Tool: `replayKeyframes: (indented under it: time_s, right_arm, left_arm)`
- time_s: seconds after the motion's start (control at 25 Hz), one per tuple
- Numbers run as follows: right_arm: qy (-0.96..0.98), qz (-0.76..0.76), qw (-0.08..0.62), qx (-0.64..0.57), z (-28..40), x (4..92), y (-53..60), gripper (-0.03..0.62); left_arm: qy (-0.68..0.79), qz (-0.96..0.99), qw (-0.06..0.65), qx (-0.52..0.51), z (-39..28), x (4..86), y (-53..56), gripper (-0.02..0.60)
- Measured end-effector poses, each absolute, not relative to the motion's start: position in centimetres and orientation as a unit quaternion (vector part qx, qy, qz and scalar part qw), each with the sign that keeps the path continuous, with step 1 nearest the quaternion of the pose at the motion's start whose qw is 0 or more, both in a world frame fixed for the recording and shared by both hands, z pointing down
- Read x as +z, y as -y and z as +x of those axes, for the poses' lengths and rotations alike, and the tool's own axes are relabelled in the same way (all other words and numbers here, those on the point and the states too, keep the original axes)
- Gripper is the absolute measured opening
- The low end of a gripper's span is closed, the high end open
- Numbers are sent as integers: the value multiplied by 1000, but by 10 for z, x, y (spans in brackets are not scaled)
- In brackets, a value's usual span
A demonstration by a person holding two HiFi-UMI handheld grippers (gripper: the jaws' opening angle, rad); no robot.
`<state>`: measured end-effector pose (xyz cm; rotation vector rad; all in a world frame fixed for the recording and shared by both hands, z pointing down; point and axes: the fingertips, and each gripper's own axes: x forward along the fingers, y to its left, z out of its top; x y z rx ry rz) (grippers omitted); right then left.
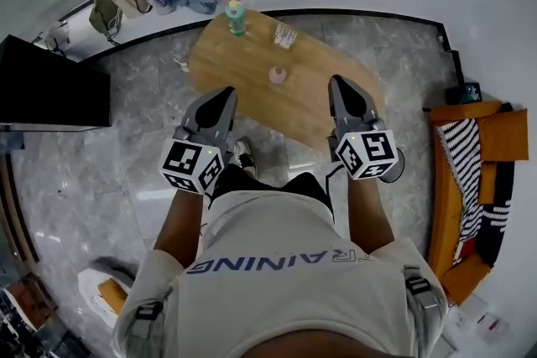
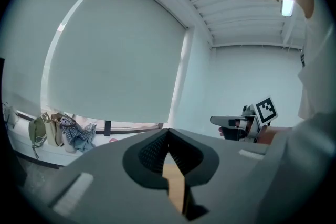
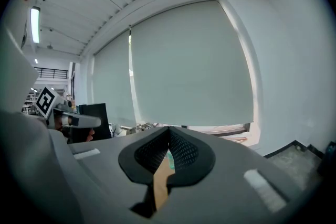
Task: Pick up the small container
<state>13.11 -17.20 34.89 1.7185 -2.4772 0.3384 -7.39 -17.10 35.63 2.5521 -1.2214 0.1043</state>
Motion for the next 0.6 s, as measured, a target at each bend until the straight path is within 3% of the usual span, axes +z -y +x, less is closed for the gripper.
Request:
replayKeyframes:
  time_s: [0.28, 0.6]
  right_arm:
    - [804, 574, 87, 128, 109, 371, 202, 16]
    - [801, 575, 86, 143, 136, 388, 224, 16]
  left_arm:
    - [418, 891, 174, 42, -99, 376, 220, 0]
    - [423, 886, 183, 56, -76, 390, 239, 0]
